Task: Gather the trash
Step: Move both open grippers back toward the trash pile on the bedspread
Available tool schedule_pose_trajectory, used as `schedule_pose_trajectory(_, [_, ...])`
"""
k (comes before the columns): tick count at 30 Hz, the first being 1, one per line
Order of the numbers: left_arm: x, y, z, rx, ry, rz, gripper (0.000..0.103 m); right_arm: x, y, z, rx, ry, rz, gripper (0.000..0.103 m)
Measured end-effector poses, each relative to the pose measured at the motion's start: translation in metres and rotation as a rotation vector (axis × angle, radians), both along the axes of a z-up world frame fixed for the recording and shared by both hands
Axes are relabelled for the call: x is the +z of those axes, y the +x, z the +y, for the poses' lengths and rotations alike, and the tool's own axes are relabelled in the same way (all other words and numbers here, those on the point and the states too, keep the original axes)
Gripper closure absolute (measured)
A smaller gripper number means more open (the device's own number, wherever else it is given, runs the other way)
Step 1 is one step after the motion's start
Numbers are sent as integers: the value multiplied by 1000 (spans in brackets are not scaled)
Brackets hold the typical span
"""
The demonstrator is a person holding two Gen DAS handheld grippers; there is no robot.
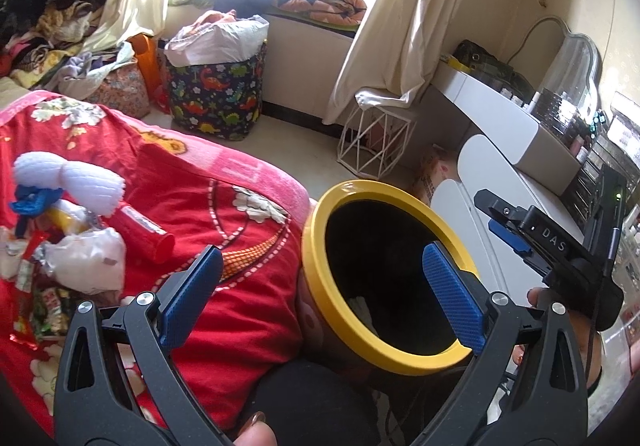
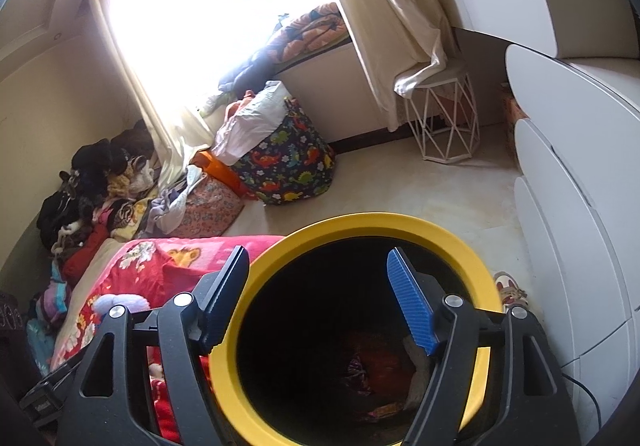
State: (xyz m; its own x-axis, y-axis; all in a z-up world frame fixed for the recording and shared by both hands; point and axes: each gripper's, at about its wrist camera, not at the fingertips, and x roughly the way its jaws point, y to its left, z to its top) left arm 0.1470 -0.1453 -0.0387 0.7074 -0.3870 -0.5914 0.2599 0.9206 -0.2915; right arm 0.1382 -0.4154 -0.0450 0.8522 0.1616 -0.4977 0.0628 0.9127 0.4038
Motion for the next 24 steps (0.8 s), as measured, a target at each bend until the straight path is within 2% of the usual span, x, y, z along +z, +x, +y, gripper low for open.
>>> schedule_pose_trajectory(24, [10,-7,77,168,-37,-37,11,25,-4,73,230,-56,-79,27])
